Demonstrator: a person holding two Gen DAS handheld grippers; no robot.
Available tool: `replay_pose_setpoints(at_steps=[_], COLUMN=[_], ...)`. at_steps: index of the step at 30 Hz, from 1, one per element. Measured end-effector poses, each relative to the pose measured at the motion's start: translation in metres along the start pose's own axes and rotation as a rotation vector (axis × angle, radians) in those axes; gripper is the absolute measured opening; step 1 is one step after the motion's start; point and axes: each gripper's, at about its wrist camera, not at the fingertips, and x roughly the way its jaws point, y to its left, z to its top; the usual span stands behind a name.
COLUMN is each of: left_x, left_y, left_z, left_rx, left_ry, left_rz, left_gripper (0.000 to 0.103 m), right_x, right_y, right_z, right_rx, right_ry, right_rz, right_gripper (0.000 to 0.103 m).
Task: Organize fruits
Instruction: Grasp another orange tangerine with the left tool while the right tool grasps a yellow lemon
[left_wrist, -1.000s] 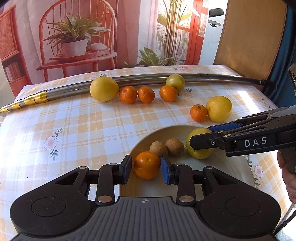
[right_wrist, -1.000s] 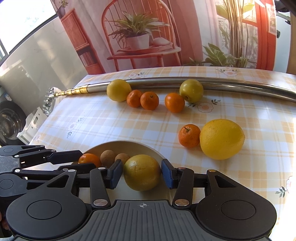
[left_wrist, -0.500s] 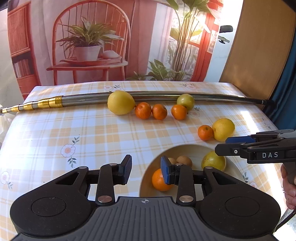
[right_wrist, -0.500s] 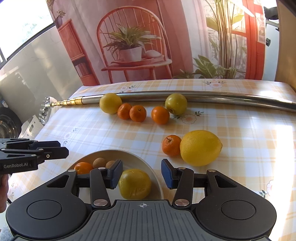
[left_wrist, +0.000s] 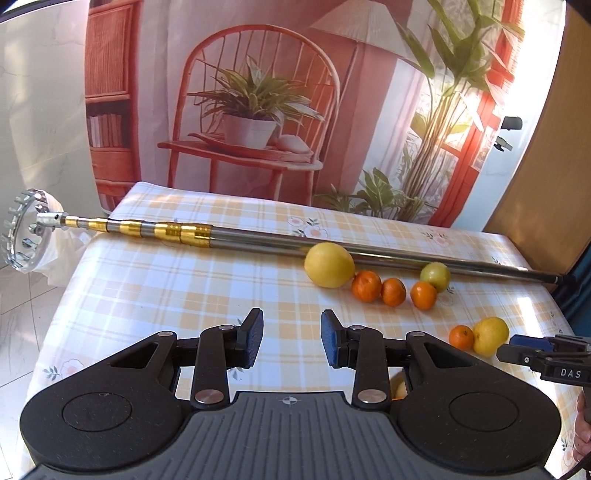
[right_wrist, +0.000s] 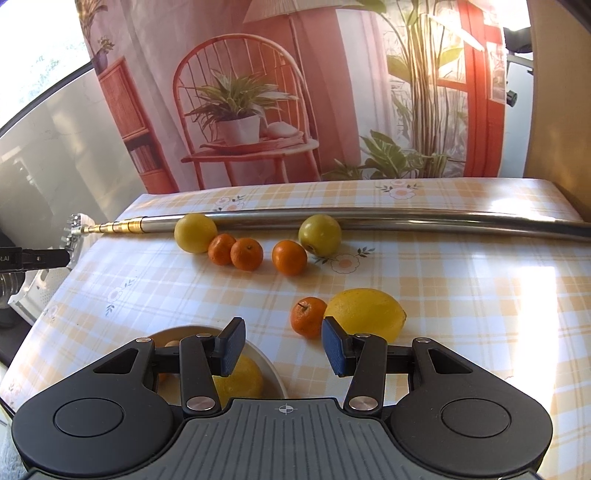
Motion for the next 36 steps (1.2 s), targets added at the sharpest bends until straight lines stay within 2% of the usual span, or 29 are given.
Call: replay_pose_setpoints(at_steps=[5, 10, 20, 28, 33, 36], left_x=[-0.003, 0.006, 0.054, 0.114, 0.150, 0.162], left_y=[0.010, 0.004, -0.039, -0.058, -0.066, -0.062], left_z=[0.010, 0.007, 0.011, 0.032, 0.034, 0.033], left_rx=[-0.028, -0.026, 0.079, -0.096, -0.174, -0.250], left_ry=[-0.013, 0.004, 0.067, 0.157, 0.245, 0.266], left_rz=[0.028, 0.018, -0.060, -0.123, -0.088, -0.083], left_gripper=[0.036, 0.036, 0.036, 0.036, 0.036, 0.036], right_x=[0.001, 0.003, 0.007, 0.014, 0.018, 0.019], right_y=[-0.003, -0.007, -0.013, -0.026, -0.035, -0.042], right_z=[0.002, 0.004, 0.010, 0.020, 0.023, 0.024], right_rx=[0.007, 0.009, 0.013, 0.043, 0.053, 0.064], right_ry=[-0.013, -0.020, -0.019, -0.028, -0.027, -0.029], right_rz=[-0.032, -0.049, -0.055, -0.051, -0.059, -0.066], right_gripper=[0.043, 0.043, 0.043, 0.043, 0.043, 0.043])
